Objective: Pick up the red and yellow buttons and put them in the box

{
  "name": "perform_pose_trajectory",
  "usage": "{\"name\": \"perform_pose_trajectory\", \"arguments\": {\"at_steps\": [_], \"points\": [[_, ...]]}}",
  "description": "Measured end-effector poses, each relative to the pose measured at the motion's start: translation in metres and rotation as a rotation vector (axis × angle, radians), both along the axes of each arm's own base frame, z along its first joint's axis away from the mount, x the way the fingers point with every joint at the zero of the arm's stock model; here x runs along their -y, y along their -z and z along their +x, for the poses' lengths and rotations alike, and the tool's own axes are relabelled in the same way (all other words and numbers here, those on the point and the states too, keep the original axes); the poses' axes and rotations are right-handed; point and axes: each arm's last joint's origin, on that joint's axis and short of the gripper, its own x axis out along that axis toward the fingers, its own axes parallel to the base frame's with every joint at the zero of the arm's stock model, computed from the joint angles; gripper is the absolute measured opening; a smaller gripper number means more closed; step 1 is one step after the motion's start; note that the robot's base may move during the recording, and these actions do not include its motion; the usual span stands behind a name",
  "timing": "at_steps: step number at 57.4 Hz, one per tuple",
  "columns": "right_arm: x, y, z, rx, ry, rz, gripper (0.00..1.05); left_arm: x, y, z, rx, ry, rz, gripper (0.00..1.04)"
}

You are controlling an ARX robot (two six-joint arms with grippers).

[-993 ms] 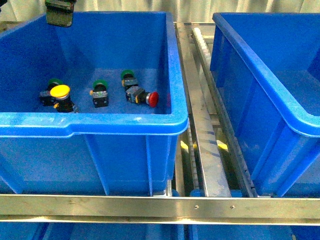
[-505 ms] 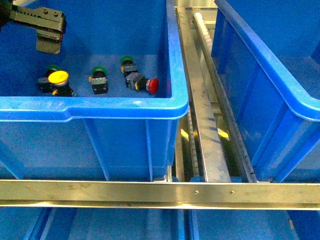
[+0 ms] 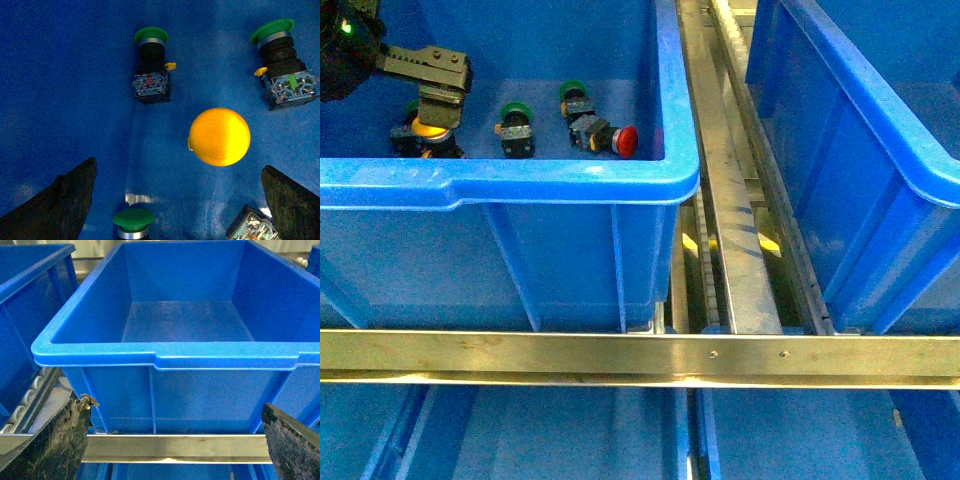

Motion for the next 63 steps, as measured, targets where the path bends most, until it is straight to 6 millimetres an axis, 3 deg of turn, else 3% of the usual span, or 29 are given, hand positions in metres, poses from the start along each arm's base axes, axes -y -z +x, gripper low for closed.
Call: {"name": "perform_pose_trajectory", "arguments": {"at_steps": [63], "points": [[0.000,0.000,0.000,0.000,0.000,0.000,0.99,0.015,0.023,0.038,-0.041,-0.015,0.001,0.97]]}}
